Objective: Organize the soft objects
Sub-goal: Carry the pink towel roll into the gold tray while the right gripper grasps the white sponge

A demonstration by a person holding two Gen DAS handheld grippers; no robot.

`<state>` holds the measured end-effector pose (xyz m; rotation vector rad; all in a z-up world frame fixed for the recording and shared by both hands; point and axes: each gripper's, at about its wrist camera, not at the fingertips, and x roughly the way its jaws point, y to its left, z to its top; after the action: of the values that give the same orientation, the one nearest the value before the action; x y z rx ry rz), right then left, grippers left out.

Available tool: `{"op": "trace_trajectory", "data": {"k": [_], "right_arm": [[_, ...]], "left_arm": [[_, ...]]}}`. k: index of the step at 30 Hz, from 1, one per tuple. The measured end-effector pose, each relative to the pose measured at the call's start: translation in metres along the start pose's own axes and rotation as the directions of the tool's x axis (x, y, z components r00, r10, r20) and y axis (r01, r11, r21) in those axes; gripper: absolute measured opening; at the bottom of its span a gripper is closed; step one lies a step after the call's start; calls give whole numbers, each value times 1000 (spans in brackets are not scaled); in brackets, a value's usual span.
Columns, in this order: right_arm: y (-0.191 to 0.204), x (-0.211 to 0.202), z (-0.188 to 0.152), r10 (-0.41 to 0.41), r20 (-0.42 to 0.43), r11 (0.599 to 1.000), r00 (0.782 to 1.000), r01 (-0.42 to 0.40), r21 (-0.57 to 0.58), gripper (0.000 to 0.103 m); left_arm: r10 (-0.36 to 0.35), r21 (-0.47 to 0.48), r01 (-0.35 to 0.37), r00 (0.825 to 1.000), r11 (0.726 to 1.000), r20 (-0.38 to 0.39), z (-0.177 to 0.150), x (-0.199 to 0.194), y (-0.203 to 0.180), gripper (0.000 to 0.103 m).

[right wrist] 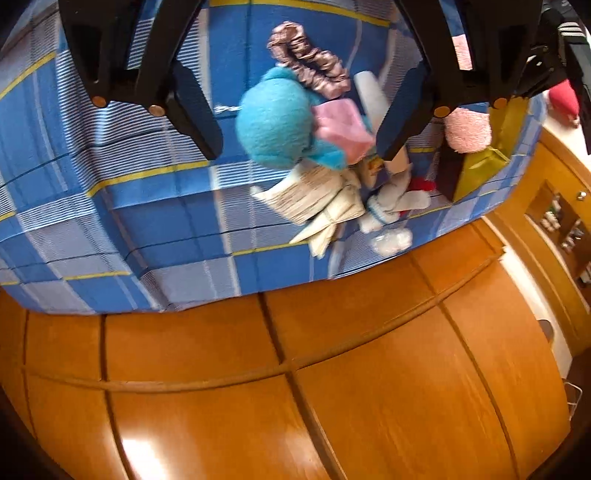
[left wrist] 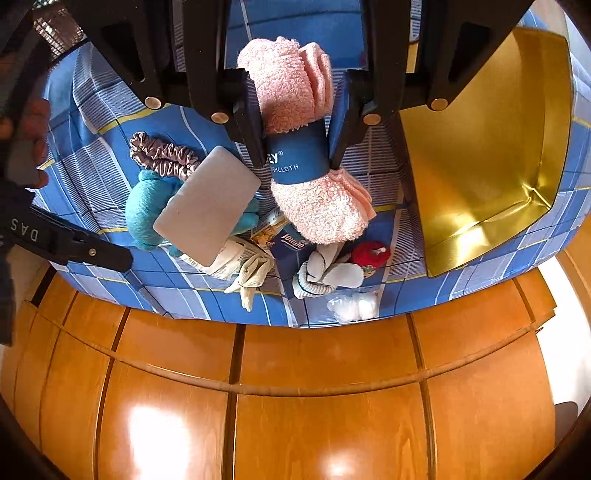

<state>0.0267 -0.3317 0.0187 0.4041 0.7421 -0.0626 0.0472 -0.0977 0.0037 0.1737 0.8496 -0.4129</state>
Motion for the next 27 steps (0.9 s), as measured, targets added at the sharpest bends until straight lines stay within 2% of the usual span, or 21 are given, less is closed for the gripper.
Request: {"op": "trace_trajectory", "data": {"k": [7, 9, 11, 15, 20, 22, 23, 24, 25, 26, 27], "right_arm": [[12, 5, -6, 81, -13, 996, 997, -81, -28, 76], [16, 7, -8, 92, -19, 995, 996, -93, -41, 68], [20, 8, -9, 98, -25, 993, 995, -99, -63, 64], [35, 13, -13, 89, -34, 987, 995, -92, -132, 63], [44, 27, -15, 30, -56, 981, 998, -40, -191, 62], [49, 32, -17, 22, -66, 976, 998, -35, -213, 51], [51, 34, -18, 16, -67, 973, 998, -31, -227, 38], [55, 34, -20, 9, -65, 968, 998, -25, -250, 33], [58, 35, -22, 7, -65, 963, 998, -25, -270, 31], [62, 35, -25, 10, -72, 956, 997, -31, -293, 24], [65, 36, -27, 9, -75, 950, 997, -32, -310, 22]], "left_arm": [[-1, -24, 1, 1000, 1000, 15, -5, -10, 8, 33], [-4, -33, 4, 1000, 999, 17, -7, -12, 11, 33], [-7, -41, 8, 1000, 999, 21, -9, -15, 13, 33], [-15, -65, 17, 999, 998, 34, -10, -22, 22, 33], [-17, -106, 22, 999, 994, 48, -15, -32, 38, 33], [-15, -130, 22, 998, 991, 54, -17, -37, 48, 33], [-11, -148, 19, 998, 989, 56, -18, -39, 55, 33], [-6, -166, 16, 998, 986, 59, -19, -42, 62, 33], [-2, -180, 13, 998, 984, 61, -19, -44, 69, 33], [7, -198, 6, 998, 980, 64, -19, -47, 77, 33], [16, -210, -2, 998, 978, 67, -20, -49, 84, 33]]}}
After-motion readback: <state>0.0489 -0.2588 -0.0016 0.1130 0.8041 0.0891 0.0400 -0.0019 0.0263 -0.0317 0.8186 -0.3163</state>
